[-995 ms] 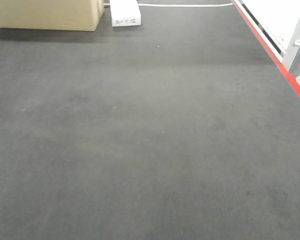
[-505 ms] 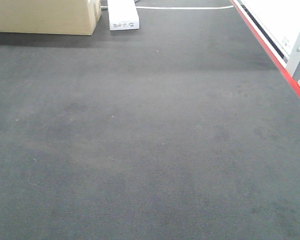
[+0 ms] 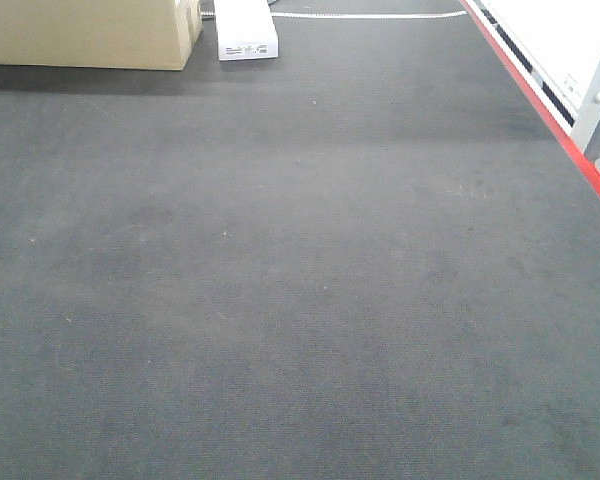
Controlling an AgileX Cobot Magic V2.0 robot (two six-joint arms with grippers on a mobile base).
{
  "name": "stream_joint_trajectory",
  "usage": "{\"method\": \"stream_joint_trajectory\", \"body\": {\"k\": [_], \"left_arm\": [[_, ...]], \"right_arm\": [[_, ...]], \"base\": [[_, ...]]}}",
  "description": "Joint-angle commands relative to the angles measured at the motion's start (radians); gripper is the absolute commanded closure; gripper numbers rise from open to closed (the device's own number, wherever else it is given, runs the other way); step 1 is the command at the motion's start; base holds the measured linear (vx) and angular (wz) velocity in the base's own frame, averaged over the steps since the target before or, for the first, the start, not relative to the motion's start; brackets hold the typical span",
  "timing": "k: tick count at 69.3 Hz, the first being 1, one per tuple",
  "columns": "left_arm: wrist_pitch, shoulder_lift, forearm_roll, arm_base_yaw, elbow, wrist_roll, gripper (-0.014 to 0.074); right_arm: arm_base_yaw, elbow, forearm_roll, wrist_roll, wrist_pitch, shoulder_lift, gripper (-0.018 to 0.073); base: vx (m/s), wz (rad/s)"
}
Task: Move and align brake pads A on conveyor
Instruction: 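Lower the left gripper with its brake pad toward the belt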
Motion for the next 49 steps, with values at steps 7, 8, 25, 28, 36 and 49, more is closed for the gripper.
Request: {"method": "stream_joint_trajectory", "body": {"k": [7, 8, 25, 28, 36, 49], "left_arm": [[-0.099, 0.007, -0.009, -0.006, -0.031, -0.005, 0.0602], [-0.099, 0.007, -0.009, -0.006, -0.031, -0.005, 0.0602], [-0.099, 0.007, -0.009, -0.006, -0.031, -0.005, 0.0602], [-0.099, 0.007, -0.009, -0.006, -0.031, -0.005, 0.0602], [-0.099, 0.007, -0.009, -0.006, -0.031, -0.005, 0.0602], [-0.096, 0.007, -0.009, -0.006, -0.031, -0.007, 0.0602]], "right_arm": [[-0.004, -0.031, -0.005, -0.008, -0.099, 0.007, 0.0564], [-0.004, -0.031, -0.005, -0.008, -0.099, 0.007, 0.0564], [-0.004, -0.031, -0.005, -0.008, -0.099, 0.007, 0.0564], [-0.004, -0.031, -0.005, -0.008, -0.099, 0.007, 0.0564], [-0.004, -0.031, -0.005, -0.008, -0.099, 0.007, 0.0564], [-0.004, -0.031, -0.005, -0.008, -0.099, 0.007, 0.0564]], "base": [[0.00, 0.00], [0.00, 0.00], [0.00, 0.00], [0.00, 0.00], [0.00, 0.00], [0.00, 0.00]]}}
